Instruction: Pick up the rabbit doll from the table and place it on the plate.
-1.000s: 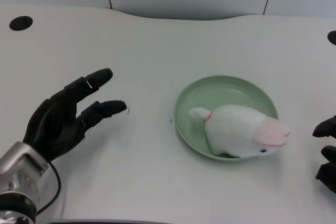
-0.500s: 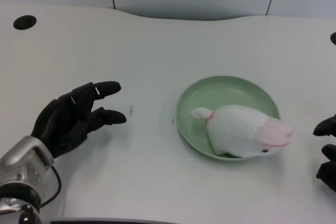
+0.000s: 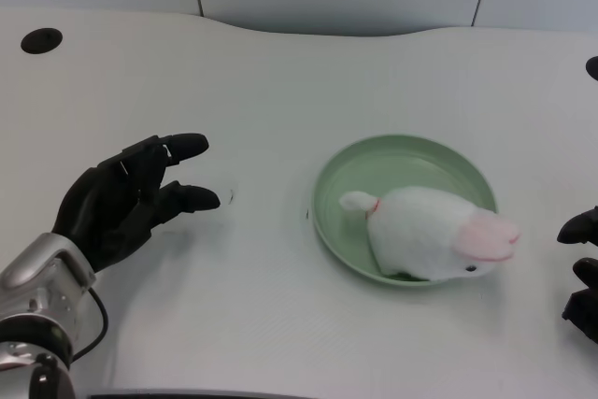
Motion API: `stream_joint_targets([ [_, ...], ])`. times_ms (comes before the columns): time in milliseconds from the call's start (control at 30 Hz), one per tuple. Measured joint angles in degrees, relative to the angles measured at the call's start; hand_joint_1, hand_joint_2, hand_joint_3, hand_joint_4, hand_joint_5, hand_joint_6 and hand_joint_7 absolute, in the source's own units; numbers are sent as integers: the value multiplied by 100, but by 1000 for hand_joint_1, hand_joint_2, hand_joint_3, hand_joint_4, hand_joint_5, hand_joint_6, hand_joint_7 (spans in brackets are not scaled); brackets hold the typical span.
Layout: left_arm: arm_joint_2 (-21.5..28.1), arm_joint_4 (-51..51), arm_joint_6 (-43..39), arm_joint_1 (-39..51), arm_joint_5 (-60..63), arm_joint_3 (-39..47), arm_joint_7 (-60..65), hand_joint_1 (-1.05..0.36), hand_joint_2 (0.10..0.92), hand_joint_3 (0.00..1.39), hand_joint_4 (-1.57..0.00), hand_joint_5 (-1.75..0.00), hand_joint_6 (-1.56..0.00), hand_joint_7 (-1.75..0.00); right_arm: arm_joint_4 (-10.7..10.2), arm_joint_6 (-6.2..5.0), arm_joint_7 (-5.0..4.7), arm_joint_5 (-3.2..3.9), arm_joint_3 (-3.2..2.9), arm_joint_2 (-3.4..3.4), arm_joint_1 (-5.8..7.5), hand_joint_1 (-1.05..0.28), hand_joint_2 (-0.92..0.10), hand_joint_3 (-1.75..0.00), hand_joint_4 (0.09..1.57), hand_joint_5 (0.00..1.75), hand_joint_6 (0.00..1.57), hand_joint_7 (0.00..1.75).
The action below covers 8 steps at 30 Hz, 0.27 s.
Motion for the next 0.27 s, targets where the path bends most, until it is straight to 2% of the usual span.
stream_joint_targets([
  [67, 10, 1, 29, -11, 5, 5, 0, -724, 921, 466, -510, -1291, -656, -696, 0, 0, -2, -1, 1, 0, 0, -442, -921, -74, 1450, 1746, 1043, 1746],
  [133, 12, 2, 43, -12, 47, 4, 0, -726, 921, 441, -522, -1273, -650, -711, 0, -2, 0, -1, 1, 0, 0, -436, -921, -99, 1478, 1746, 1117, 1746],
  [267, 12, 5, 81, -12, 120, 5, 0, -728, 921, 432, -530, -1258, -645, -718, 0, -12, 2, -2, 1, 0, 0, -435, -921, -106, 1490, 1746, 1127, 1746],
])
